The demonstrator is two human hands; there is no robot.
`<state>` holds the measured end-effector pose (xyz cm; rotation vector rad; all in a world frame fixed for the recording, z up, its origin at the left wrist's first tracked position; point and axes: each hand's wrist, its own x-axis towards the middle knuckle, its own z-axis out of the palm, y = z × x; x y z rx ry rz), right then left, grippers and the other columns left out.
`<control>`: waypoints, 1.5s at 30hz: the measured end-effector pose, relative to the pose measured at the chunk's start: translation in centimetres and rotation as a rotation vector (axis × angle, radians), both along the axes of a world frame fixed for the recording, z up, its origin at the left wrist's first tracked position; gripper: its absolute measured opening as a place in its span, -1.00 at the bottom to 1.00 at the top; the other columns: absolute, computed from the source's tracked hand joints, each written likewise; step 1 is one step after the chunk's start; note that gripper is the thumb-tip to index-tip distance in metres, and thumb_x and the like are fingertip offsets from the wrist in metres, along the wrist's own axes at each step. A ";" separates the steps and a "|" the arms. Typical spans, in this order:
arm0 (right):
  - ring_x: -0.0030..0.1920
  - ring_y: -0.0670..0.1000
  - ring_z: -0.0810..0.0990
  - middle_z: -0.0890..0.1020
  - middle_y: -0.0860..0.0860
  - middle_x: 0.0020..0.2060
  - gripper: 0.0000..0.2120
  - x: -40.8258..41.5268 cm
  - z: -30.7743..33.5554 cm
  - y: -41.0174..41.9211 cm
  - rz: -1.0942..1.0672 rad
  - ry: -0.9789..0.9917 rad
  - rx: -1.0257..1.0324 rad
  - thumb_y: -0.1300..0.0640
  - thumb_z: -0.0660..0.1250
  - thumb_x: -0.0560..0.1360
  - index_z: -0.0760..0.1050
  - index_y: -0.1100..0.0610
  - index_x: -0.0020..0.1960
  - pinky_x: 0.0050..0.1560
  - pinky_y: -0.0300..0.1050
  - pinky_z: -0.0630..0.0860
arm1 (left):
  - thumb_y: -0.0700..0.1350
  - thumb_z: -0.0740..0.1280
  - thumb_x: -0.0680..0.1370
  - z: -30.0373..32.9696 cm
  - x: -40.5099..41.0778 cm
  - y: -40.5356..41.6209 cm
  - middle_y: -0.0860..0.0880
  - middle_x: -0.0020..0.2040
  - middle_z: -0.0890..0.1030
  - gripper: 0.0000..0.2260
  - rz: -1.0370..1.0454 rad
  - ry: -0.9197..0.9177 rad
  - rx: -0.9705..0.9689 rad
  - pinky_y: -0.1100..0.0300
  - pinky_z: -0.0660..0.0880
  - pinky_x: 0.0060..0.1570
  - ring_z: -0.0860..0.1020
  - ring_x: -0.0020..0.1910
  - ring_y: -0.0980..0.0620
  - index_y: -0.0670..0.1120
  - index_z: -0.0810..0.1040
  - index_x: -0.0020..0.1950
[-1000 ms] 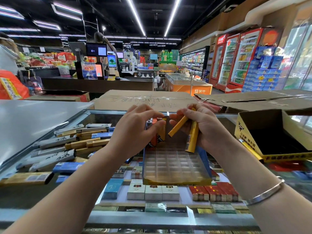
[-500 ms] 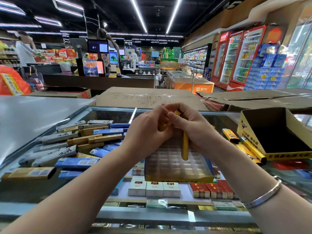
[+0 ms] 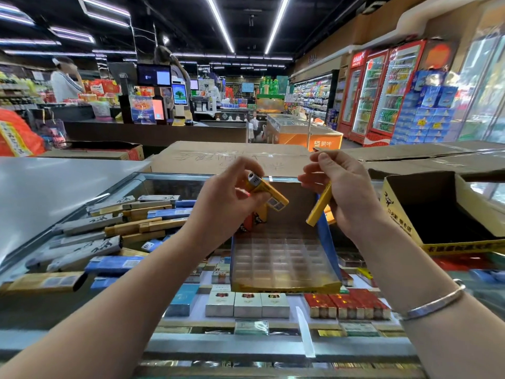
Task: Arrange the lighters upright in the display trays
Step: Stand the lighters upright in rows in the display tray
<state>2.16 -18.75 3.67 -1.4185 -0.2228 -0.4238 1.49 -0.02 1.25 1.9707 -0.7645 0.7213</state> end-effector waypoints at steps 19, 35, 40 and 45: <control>-0.25 0.02 0.63 0.58 0.09 -0.23 -0.79 0.2 -0.2 -0.1 -0.058 0.016 -0.037 0.19 0.11 0.62 0.48 0.14 -0.11 -0.16 -0.15 0.60 | -0.32 0.42 0.39 1.4 0.4 0.9 -0.07 -0.15 0.67 -0.79 -0.233 0.383 -0.277 0.32 0.54 -0.19 0.63 -0.21 0.10 -0.01 0.63 -0.13; -0.35 -0.02 0.62 0.59 0.07 -0.31 -0.76 0.4 -0.8 0.0 -0.076 0.007 -0.057 0.09 0.18 0.59 0.50 0.17 -0.17 -0.31 -0.22 0.57 | -0.09 0.41 0.45 0.0 0.8 -0.3 -0.01 0.00 0.63 -0.79 0.307 -0.229 0.418 0.09 0.44 -0.03 0.48 0.06 -0.03 -0.05 0.63 0.08; -0.56 -0.04 0.53 0.55 0.02 -0.53 -0.64 -0.2 -0.7 -0.1 -0.015 -0.023 -0.041 -0.09 0.30 0.43 0.42 0.19 -0.34 -0.50 -0.23 0.51 | -0.10 0.40 0.47 0.0 0.8 -0.6 -0.02 -0.01 0.64 -0.77 0.365 -0.264 0.483 0.08 0.40 -0.03 0.48 0.04 -0.06 -0.06 0.62 0.12; -0.63 -0.08 0.41 0.47 -0.01 -0.60 -0.62 -0.1 -0.7 0.1 -0.088 -0.014 -0.020 -0.09 0.34 0.40 0.36 0.16 -0.40 -0.58 -0.29 0.40 | -0.16 0.30 0.54 -0.3 1.1 -0.5 0.00 0.08 0.60 -0.73 0.342 -0.187 0.508 0.09 0.38 0.03 0.42 0.11 -0.04 -0.04 0.54 0.24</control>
